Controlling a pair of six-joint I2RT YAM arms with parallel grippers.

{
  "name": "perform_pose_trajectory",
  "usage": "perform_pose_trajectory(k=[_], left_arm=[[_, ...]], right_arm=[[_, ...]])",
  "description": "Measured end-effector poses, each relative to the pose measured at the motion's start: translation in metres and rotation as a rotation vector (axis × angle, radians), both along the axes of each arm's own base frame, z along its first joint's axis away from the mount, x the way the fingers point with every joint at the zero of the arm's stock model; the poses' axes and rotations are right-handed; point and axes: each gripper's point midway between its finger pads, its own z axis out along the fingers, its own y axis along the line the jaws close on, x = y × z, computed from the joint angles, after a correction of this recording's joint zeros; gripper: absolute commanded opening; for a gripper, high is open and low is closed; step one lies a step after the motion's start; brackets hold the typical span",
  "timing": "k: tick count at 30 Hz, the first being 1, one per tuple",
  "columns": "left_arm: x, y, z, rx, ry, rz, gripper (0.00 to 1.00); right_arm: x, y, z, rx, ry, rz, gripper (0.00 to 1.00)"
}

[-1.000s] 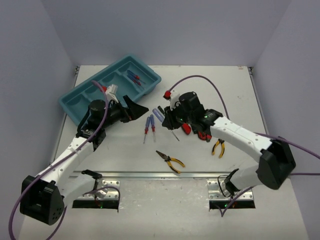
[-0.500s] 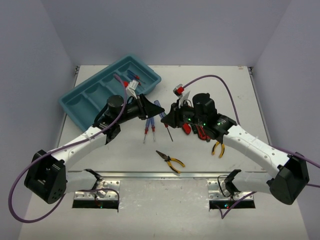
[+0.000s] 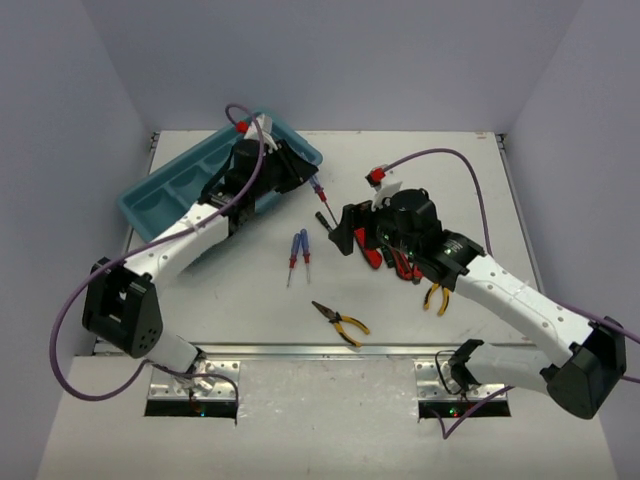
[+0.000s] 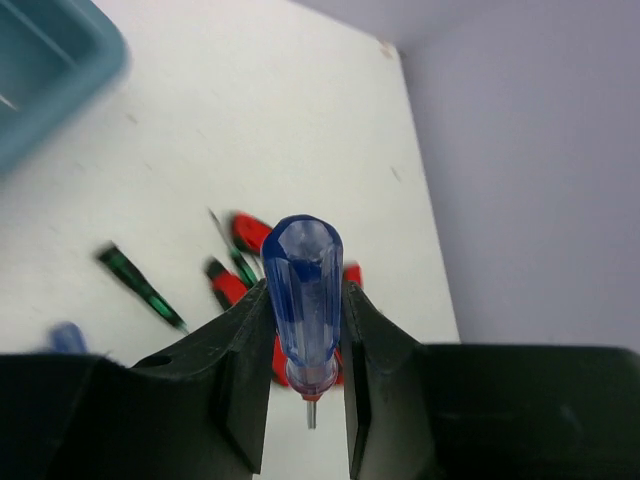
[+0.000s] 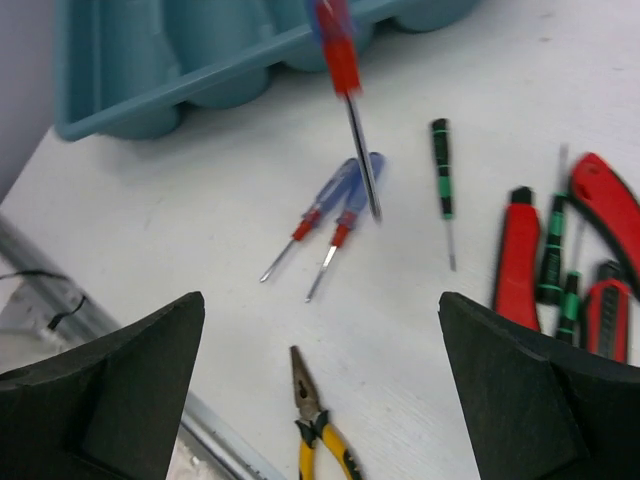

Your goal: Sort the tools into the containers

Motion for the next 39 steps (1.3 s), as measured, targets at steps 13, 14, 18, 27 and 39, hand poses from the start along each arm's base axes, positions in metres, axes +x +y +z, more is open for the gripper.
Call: perform_pose_trajectory(k=[13,14,18,27,39], left_arm=[[0.229,0.148,-0.017,0.275,0.046,0.493,0.42],[0.237,0.151,-0.029,0.283,0.066,0.494,0.54],[0.243,0.152,-0.077,0.302,0.171,0.464,0.82],[0.203,0.134,-0.021,0.248,0.140,0.363,1.00],[-0.109,0.158,0.215,0.003,-0.502,0.305,1.00]], right_arm=[[-0.005,-0.073,0.013,-0.094,-0.027,-0.265,0.99],[-0.005,-0.073,0.010,-0.099,-0.022,-0.264,0.99],[-0.004,-0.069,-0.011,-0.129,0.042,-0.262,0.99],[0.025,-0.023,-0.101,-0.281,0.382,-0.289,0.99],[0.035,0.050,-0.182,-0.398,0.526,-0.307,0.60]])
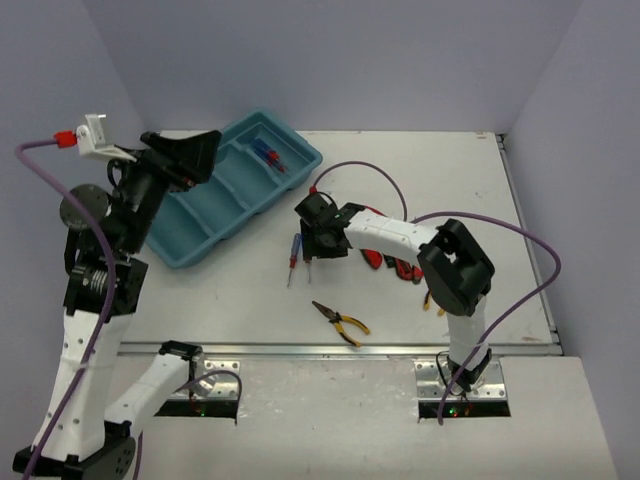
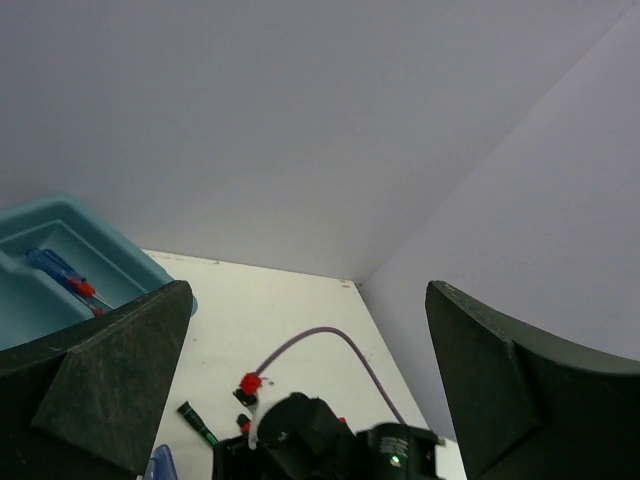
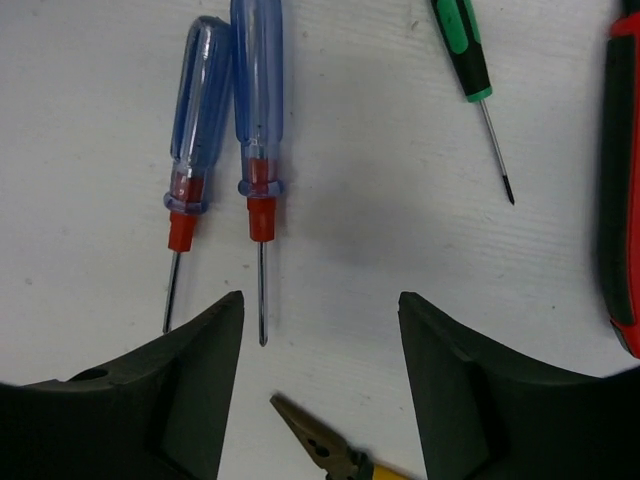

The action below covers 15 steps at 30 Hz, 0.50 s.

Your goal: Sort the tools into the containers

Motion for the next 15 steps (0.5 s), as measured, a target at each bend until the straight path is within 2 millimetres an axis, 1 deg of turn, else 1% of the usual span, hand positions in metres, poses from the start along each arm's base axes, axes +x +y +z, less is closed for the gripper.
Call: perform_pose_trajectory(k=[1,2,3,4,7,8,10,11,13,15], left_arm=[[-0.012,0.000,-0.001,0.001,-0.015,-0.011,1.00],[-0.018,-0.002,-0.006,0.006,-0.017,-0.025,1.00],[-0.017,-0.004,-0.014,0.014,0.000,-0.037,1.00],[-0.013,-0.006,-0.028,0.024,0.035,-0.046,1.00],[0.003,-0.011,-0.082,0.061,0.193,-0.067,1.00],[0.006,-0.012,-0.095,0.074,0.232,-0.068,1.00],[0.015,-0.013,-0.129,0.099,0.336,-0.071,1.00],[0.017,-0.013,-0.141,0.106,0.372,-0.072,1.00],[0.017,-0.013,-0.163,0.115,0.425,-0.078,1.00],[0.014,-0.014,-0.176,0.120,0.451,-0.088,1.00]], right_arm=[[0.001,0.002,-0.006,-0.008,0.009,0.002,0.60],[0.003,0.005,-0.012,-0.013,0.016,0.005,0.59],[0.004,0.009,-0.018,-0.017,0.025,0.010,0.59],[0.006,0.013,-0.022,-0.018,0.030,0.012,0.59],[0.010,0.019,-0.030,-0.019,0.041,0.015,0.56],[0.011,0.021,-0.032,-0.019,0.043,0.016,0.50],[0.012,0.023,-0.034,-0.017,0.046,0.017,0.38],[0.012,0.023,-0.035,-0.019,0.049,0.017,0.33],[0.014,0.025,-0.038,-0.026,0.053,0.019,0.32],[0.021,0.029,-0.042,-0.033,0.050,0.017,0.28]])
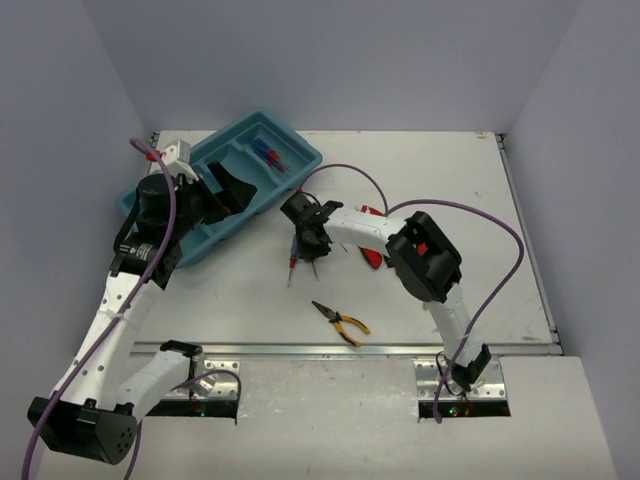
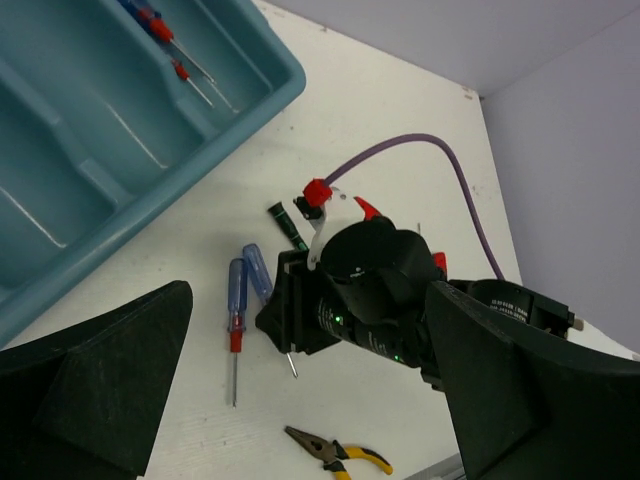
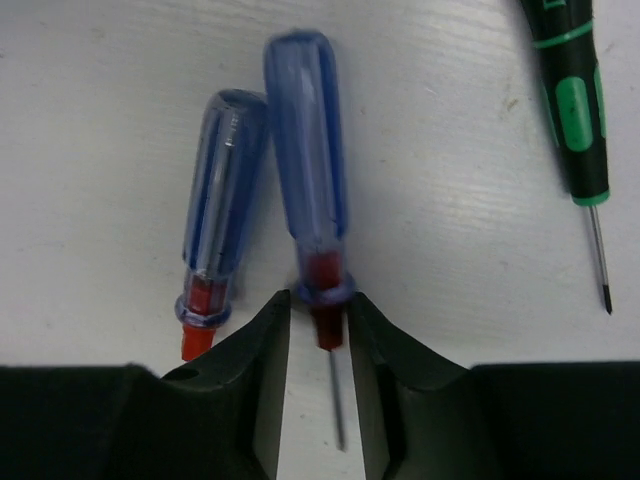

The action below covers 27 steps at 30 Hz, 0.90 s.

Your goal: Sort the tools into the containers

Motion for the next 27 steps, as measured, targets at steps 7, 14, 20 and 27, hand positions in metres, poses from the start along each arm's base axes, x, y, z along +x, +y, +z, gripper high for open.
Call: perform_pose_trajectory(k=[7,14,20,27], left_arm=[[-0.003,-0.010,-0.020,-0.015,0.024,-0.060,1.00],[0.000,-0.027,-0.047,-0.076,0.054,-0.138,1.00],[-0.008,-0.066,-0.101,-0.279,0.144,-0.285,1.00],[-0.016,-0.125,-0.109,-0.409,0.184,-0.429,0.86]], right_arm=[[0.005,-0.005,-0.003,-0.018,-0.013,-0.006,0.00],[-0.016,-0.049,0.009,-0.045,-0.014,-0.019,0.00],[-0.039,-0.057,0.085,0.165,-0.133,0.066,0.00],[-0.062,-0.029,0.165,0.516,-0.291,0.227,0.00]])
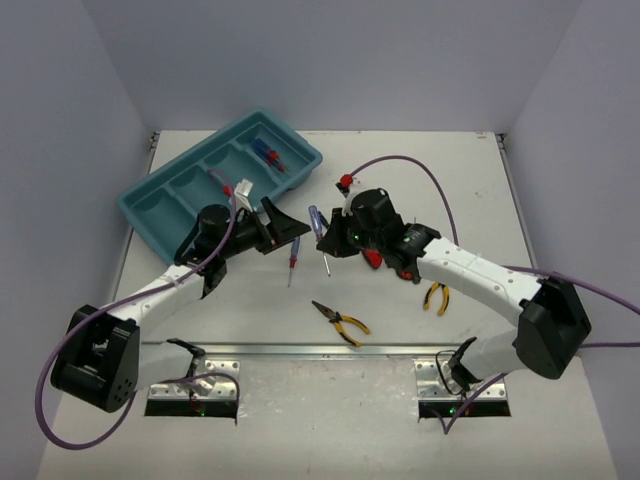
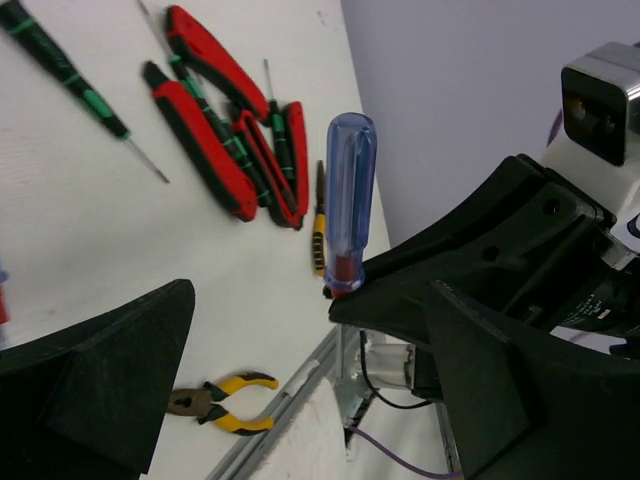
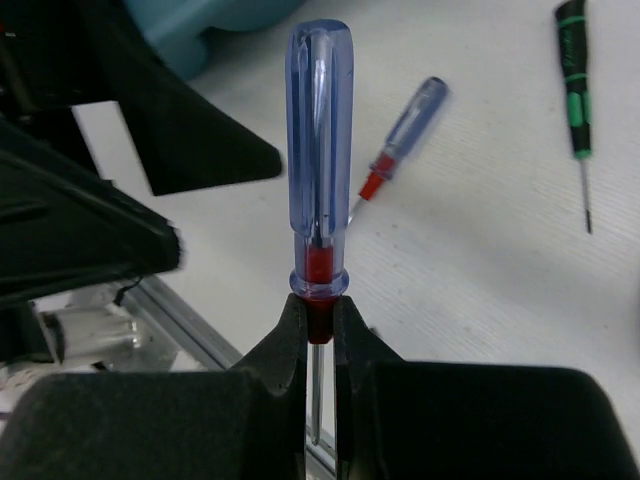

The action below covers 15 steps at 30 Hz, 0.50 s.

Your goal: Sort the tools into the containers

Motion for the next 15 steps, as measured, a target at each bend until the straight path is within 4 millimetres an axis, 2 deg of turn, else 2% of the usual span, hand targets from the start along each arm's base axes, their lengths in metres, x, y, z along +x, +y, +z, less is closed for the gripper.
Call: perform_pose_trajectory(k=[1,4,7,9,10,11,12,15], left_arm=[[0.001,-0.006,0.005,-0.011,-0.011,-0.008,0.81],[0.008,-0.016,0.020,-0.045,-0.043,-0.003,0.57],[0.021,-0.021,0.035,-0.069,-0.069,0.009,0.03],[0.028,-0.023,0.039,-0.076,-0.074,0.019,0.00],[0.030,-0.023,0.039,-0.074,-0.075,0.023,0.00],[0.031,-0.024,0.038,-0.072,-0.074,0.025,0.00],[0.032,-0.024,0.038,-0.068,-0.071,0.027,0.00],[0.045,-0.023,0.038,-0.021,-0.053,0.064,0.00]], right_arm=[[-0.002,0.004,0.006,0.026,-0.008,0.021,0.00],[-0.005,0.015,0.017,0.086,-0.026,0.074,0.00],[-0.009,0.021,0.022,0.117,-0.029,0.108,0.00],[-0.009,0.022,0.025,0.129,-0.033,0.115,0.08],[-0.008,0.022,0.027,0.134,-0.034,0.114,0.31],[-0.008,0.022,0.027,0.138,-0.032,0.111,0.68],[-0.006,0.021,0.028,0.141,-0.028,0.106,0.98],[0.003,0.008,0.027,0.136,-0.006,0.042,0.99]])
